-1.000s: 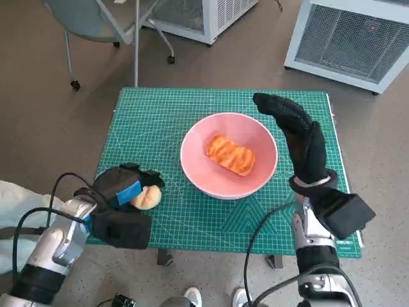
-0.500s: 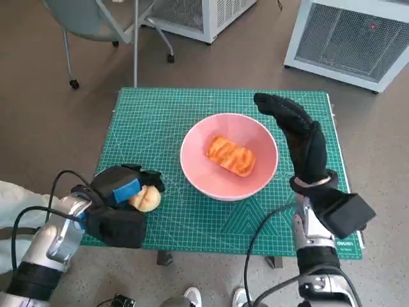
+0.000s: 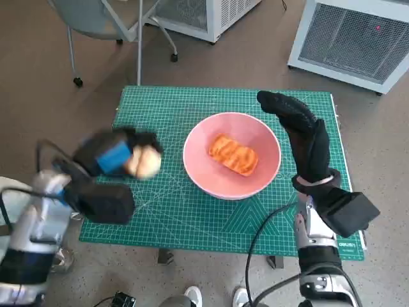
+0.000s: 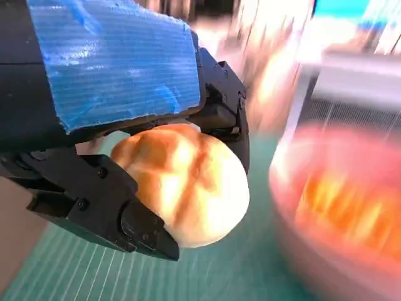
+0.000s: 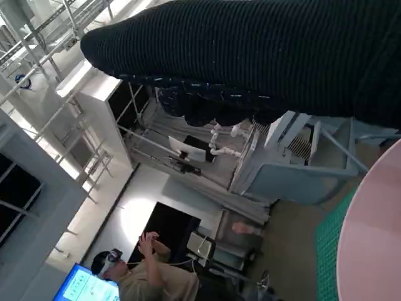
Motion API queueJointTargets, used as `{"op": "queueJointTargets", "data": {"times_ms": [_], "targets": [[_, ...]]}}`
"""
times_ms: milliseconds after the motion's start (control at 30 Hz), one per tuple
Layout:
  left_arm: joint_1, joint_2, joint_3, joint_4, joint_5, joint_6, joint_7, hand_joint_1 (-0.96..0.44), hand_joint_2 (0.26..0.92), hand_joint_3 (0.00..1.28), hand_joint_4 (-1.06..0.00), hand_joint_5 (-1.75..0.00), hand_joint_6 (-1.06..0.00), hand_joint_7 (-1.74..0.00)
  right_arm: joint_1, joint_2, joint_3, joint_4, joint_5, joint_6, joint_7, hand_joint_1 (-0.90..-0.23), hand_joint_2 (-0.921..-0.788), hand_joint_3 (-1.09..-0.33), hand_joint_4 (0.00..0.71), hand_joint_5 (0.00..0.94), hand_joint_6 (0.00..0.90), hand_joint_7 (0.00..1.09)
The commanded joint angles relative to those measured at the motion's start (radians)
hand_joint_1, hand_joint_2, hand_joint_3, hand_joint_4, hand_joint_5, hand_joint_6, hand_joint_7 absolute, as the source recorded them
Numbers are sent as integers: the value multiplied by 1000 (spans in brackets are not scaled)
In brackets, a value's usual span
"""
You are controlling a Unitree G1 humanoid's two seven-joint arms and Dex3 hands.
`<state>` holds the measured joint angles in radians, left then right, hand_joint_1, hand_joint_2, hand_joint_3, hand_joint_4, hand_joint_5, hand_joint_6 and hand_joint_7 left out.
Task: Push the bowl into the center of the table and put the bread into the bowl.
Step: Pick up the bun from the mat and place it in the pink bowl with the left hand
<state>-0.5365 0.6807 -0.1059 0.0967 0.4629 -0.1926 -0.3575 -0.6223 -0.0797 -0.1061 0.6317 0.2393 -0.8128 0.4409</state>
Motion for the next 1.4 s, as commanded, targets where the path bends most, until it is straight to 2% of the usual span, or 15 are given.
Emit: {"op": "queueJointTargets", "data": {"times_ms": [33,200,400,500,800,1133,1400], "targets": [[-83,-69,-9,-58,-7,14,34,2,920,92,-693,-1126,-568,-1263,17,-6,-2,9,3,14,8,-748,-921,-771,131,1,-1,392],[-120,-130,-50,-81,32,6,72,2,920,63,-727,-1110,-599,-1210,17,-8,-3,8,4,14,10,-745,-921,-770,131,2,-1,393],[-202,-194,-138,-34,77,-59,83,1,920,58,-733,-1145,-610,-1154,21,-13,-6,2,5,12,11,-741,-921,-771,131,1,-1,391],[-258,-217,-173,39,92,-86,80,1,915,49,-756,-1135,-630,-1117,22,-15,-7,-2,1,12,6,-739,-921,-771,130,1,-1,389],[-405,-320,-269,337,139,-136,97,1,920,55,-753,-1141,-597,-1150,43,-22,-8,-35,-16,14,-14,-743,-921,-776,129,1,-1,387],[-466,-391,-330,567,169,-144,114,1,920,56,-751,-1137,-595,-1159,67,-26,-7,-73,-20,26,-35,-753,-921,-777,128,0,-1,385],[-461,-396,-339,624,151,-143,77,1,920,88,-707,-1213,-570,-1155,82,-28,-6,-101,-28,30,-52,-757,-921,-776,124,0,-1,383]]}}
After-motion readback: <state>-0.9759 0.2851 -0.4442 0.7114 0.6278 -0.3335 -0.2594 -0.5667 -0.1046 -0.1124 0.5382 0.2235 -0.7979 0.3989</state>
